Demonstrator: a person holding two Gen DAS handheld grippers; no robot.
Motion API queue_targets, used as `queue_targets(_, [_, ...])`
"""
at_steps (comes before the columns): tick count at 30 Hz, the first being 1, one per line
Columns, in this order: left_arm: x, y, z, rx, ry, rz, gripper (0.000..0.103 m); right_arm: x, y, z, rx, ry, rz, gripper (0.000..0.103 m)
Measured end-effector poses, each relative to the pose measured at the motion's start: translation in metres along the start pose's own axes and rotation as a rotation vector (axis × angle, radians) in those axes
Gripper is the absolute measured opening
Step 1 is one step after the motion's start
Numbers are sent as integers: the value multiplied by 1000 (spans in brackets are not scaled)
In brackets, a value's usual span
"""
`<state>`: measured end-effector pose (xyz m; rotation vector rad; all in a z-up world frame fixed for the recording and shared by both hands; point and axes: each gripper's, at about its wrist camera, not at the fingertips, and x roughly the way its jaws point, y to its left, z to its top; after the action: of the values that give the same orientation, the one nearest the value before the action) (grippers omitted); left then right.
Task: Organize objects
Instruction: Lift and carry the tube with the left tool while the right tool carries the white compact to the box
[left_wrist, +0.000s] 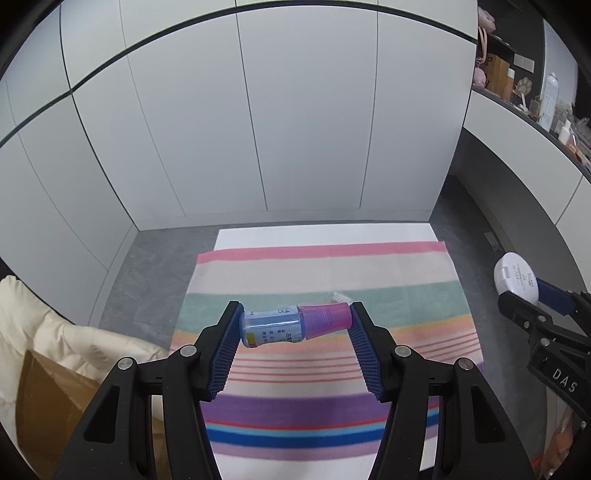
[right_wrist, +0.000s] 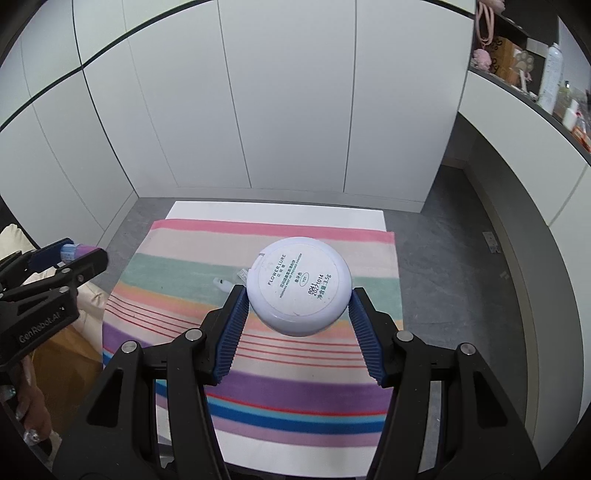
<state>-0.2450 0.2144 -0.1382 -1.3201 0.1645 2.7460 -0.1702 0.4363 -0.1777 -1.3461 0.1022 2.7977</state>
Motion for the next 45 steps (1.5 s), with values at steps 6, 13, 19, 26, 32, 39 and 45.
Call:
queue_targets(6, [-24,4,-26,18,28,-12,59,-23,-10,-27,54,24,19,59])
queue_targets(13, [-56,15,-65,25,52,-14,59,-51,-25,-63,96,69,-19,59])
queue_targets(19, [-82,27,-101,40,39,9,59,-75,-33,-101,106,87,-57,59])
queue_targets(26, [-102,36,-124,30,44,-4,59,-97,-33,-138,109,111,-61,59])
queue_targets(32, [-100,40,-120,5,41,6,59,-107,-23,-136,103,91,-54,59])
queue_targets(39, [-103,59,-122,-25,35,21,59,-108,4,-131,54,92,-39,59])
queue_targets(45, [-105,97,-133,-79,41,62,59,-102,39,-123,2,96,1,59])
